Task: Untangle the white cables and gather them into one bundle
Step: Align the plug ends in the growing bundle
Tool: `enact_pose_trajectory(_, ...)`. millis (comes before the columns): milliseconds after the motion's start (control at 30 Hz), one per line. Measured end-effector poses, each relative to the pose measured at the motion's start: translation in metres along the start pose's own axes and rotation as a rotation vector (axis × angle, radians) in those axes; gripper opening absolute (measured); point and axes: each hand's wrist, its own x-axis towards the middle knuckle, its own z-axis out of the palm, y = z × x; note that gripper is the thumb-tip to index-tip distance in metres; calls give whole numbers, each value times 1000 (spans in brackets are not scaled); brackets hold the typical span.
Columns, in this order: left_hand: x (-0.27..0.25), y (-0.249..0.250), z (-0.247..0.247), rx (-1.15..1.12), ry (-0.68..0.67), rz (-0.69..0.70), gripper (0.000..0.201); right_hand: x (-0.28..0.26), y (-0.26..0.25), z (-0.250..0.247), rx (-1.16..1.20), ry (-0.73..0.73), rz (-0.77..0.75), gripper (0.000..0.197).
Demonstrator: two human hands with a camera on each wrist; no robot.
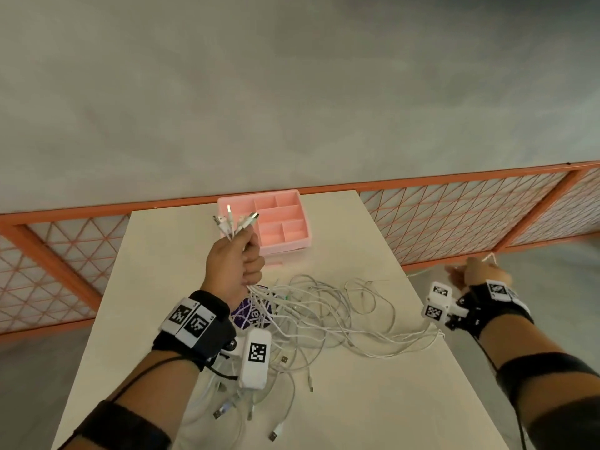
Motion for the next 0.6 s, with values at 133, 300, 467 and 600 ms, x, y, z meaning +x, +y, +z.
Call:
enact_pose_trajectory(133, -1, 11, 22, -130, -169, -40, 19, -10, 30, 24, -59, -215, 56, 25)
enact_pose_trajectory(300, -1, 6, 41, -138, -176, -33, 28, -111, 26, 84, -89, -706, -419, 38)
enact_pose_trajectory(467, 0, 3, 48, -180, -122, 56, 33, -200, 55, 129, -535, -1235, -731, 23)
enact_pose_trajectory(600, 1, 16, 25, -229, -11, 150, 33, -182, 83, 135, -724, -1062, -892, 35)
